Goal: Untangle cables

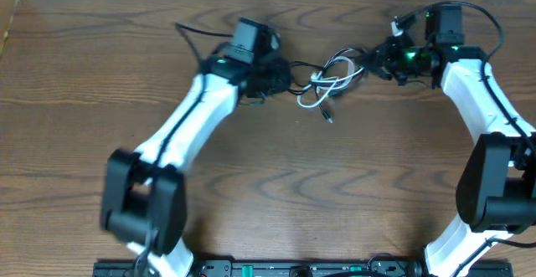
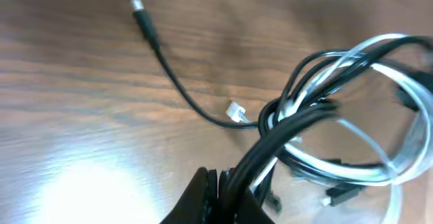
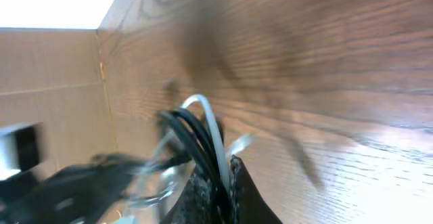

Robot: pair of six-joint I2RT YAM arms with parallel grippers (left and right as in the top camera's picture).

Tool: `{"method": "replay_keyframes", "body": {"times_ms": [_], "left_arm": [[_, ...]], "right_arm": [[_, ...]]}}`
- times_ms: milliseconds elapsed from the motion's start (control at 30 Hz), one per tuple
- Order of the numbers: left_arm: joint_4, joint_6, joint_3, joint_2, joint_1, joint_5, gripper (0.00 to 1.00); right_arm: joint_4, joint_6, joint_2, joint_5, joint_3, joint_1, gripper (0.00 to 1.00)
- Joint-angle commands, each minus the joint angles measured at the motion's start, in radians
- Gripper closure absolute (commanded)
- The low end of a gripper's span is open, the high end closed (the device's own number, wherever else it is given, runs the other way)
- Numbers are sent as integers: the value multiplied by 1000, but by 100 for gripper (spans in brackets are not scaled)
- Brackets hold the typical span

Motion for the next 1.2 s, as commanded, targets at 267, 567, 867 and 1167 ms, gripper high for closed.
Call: {"method": "replay_keyframes", "body": {"times_ms": [267,567,867,1167], "left_arm": [[-156,195,3,-249,120,-21,92],[-111,199,3,-287,112,131,93],[-35,159,3,-287,112,134,92],[-39,159,3,-282,112,135,93]], "right_arm": [[-30,51,-38,242,12,-89,54],[55,-54,-38,-50,12,-56,33],[96,-55,-38,-85,12,71,35],[187,-50,-38,-134,12,163,42]]}}
